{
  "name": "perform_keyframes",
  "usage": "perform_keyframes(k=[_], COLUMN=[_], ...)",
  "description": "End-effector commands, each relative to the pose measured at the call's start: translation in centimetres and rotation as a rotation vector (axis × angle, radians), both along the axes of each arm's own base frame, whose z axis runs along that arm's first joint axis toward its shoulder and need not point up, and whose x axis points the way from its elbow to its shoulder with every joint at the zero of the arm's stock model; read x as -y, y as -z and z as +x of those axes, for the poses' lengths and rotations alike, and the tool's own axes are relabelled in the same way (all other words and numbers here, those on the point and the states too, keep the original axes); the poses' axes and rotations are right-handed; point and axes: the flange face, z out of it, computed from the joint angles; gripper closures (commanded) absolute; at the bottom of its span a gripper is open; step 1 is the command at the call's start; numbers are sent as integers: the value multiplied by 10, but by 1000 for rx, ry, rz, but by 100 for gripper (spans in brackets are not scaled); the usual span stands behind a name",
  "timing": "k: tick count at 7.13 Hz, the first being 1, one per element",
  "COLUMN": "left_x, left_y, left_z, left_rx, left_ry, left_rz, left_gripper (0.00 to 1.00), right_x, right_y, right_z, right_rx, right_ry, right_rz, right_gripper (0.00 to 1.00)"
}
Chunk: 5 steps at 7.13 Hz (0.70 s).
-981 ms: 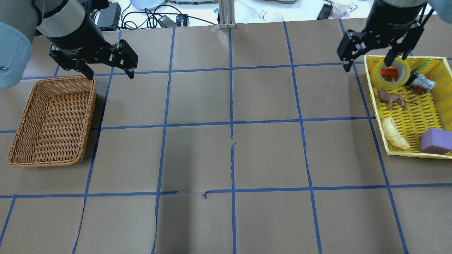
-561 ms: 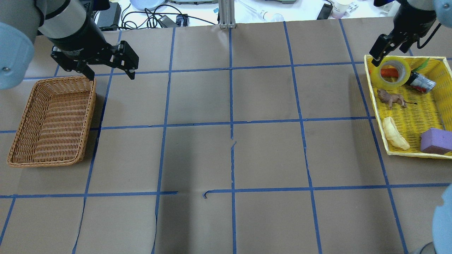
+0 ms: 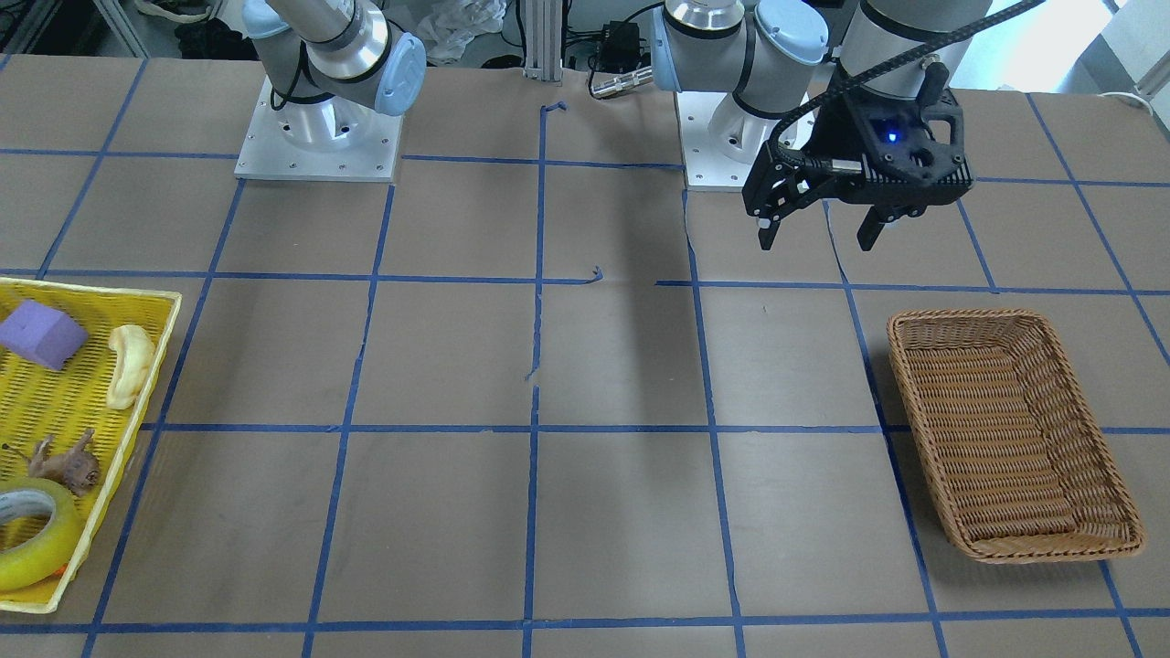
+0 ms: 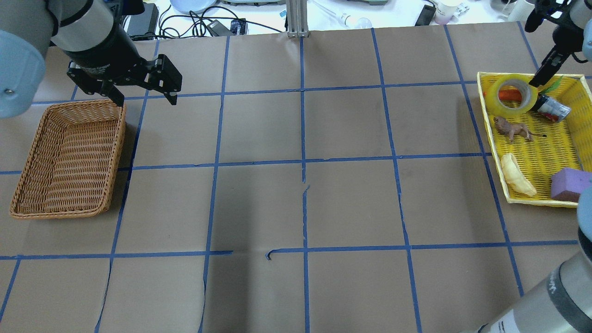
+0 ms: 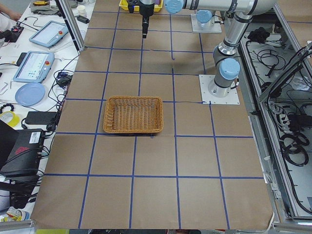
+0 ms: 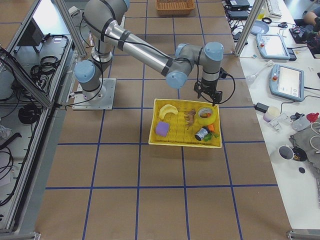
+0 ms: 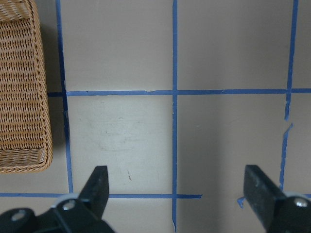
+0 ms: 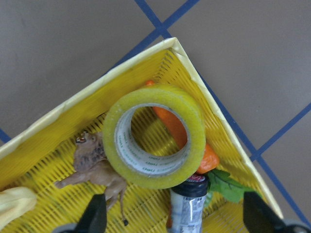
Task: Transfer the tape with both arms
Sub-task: 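Move the right gripper over the yellow tape roll in the tray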
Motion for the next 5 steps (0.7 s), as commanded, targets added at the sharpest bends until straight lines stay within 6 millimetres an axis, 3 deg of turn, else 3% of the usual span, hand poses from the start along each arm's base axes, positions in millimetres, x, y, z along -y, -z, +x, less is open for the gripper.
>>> perform_keyframes(k=[1, 2, 5], left_x=[0, 0, 1], left_y=[0, 0, 0], left_z=[0, -2, -2], left_rx=[-2, -25, -26], left_ry=[-4, -2, 0], left_rz=[0, -3, -8], left_gripper=[0, 0, 0], right_x=[8, 3, 9], right_y=[35, 43, 84], right_z=[-28, -43, -49], right_rx=[26, 63, 112], right_ry=[-64, -47, -41], right_rz=[-59, -67, -45], right_gripper=[0, 0, 23])
